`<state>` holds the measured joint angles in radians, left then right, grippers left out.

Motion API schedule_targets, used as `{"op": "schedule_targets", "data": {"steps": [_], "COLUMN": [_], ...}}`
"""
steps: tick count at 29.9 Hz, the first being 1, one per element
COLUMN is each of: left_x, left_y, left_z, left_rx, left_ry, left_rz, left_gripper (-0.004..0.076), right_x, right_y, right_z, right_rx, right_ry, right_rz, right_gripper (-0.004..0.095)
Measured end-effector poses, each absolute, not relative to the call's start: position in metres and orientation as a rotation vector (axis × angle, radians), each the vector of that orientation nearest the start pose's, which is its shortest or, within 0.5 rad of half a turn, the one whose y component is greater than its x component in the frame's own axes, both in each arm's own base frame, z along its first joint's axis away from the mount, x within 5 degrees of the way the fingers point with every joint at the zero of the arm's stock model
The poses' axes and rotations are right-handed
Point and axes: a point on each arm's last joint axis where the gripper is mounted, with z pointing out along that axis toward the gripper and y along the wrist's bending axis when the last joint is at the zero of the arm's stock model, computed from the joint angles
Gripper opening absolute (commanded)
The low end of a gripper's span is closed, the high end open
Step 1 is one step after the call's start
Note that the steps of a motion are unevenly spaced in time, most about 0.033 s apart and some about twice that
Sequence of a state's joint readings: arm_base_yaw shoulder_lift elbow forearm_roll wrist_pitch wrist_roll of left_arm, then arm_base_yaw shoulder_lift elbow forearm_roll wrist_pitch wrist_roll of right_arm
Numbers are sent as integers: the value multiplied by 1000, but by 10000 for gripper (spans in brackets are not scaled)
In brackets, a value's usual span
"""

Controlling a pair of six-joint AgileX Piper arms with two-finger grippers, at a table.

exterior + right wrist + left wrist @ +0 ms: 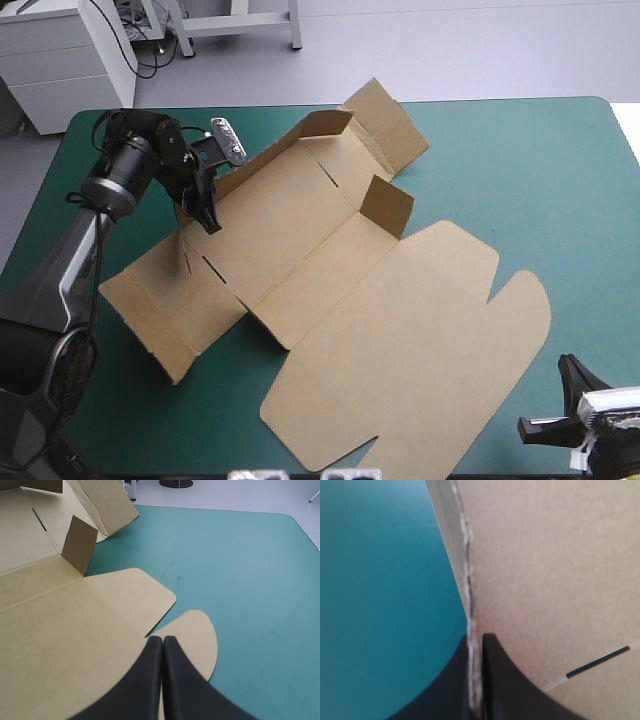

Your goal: Fold the box

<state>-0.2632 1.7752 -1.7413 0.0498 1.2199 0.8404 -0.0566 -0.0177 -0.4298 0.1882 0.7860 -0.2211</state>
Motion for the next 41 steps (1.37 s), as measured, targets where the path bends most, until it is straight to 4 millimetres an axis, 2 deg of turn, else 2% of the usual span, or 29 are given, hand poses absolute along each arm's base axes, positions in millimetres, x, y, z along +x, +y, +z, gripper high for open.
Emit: {"op": "schedule_targets", "data": {"steps": [6, 11, 16, 20, 26, 31, 36, 41], "left_x": [363, 363, 353, 343, 331, 310, 286, 259], "left_y": [-126, -164, -200, -219, -234, -241, -238, -225], "left_z": [348, 360, 370, 373, 365, 350, 337, 330], "left_rx": [1617, 1606, 1650, 1672, 1709, 1718, 1687, 1694], "left_ry": [2187, 1936, 1698, 1611, 1570, 1467, 1351, 1229], "left_rz": [474, 657, 747, 787, 808, 917, 970, 999], "left_gripper": [-8, -8, -8, -8, -8, -8, -8, -8], "right_x": [10, 10, 10, 10, 10, 10, 10, 10], "right_y": [12, 12, 12, 12, 12, 12, 12, 12], "right_z": [282, 282, 282, 282, 282, 282, 282, 282], "right_rx": [-122, -122, -122, -122, -122, -122, -122, -122], "right_ry": [1807, 1807, 1807, 1807, 1807, 1807, 1807, 1807], "right_rz": [18, 18, 18, 18, 18, 18, 18, 19], "right_gripper": [-19, -19, -19, -19, -19, -19, -19, -19]}}
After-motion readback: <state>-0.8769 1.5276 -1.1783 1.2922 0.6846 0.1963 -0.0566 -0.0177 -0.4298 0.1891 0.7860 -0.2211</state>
